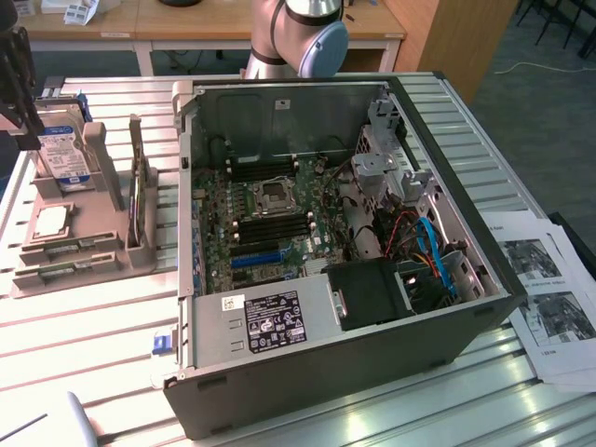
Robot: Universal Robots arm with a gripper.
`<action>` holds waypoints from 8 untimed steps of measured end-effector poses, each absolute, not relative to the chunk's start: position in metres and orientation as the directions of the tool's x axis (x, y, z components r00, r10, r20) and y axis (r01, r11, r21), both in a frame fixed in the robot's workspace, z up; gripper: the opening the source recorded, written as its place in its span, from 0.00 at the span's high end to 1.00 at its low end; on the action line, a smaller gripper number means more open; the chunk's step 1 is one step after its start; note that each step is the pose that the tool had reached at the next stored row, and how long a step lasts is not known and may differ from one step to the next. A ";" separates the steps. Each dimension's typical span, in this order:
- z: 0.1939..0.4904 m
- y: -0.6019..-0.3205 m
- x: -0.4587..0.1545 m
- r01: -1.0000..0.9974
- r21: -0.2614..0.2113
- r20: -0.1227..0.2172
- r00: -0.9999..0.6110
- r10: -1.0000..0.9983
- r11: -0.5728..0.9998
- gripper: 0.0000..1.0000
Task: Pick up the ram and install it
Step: 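Pick up the ram and move it above insertion slot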
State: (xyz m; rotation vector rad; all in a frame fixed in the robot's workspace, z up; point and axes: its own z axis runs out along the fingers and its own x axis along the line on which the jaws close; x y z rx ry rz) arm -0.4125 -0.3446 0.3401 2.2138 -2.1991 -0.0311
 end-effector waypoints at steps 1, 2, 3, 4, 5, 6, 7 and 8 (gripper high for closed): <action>0.340 -0.345 -0.413 -1.000 0.029 0.001 0.007 -1.000 -0.007 0.69; 0.340 -0.345 -0.413 -1.000 0.029 0.001 0.007 -1.000 -0.007 0.69; 0.339 -0.345 -0.413 -1.000 0.028 0.001 0.007 -1.000 -0.007 0.69; 0.339 -0.346 -0.413 -1.000 0.028 0.001 0.007 -1.000 -0.007 0.69; 0.338 -0.347 -0.413 -1.000 0.028 0.001 0.007 -1.000 -0.006 0.69; 0.337 -0.348 -0.412 -1.000 0.027 0.000 0.007 -1.000 -0.007 0.69; 0.336 -0.348 -0.413 -1.000 0.027 0.000 0.007 -1.000 -0.007 0.69; 0.335 -0.349 -0.413 -1.000 0.027 0.000 0.007 -1.000 -0.007 0.69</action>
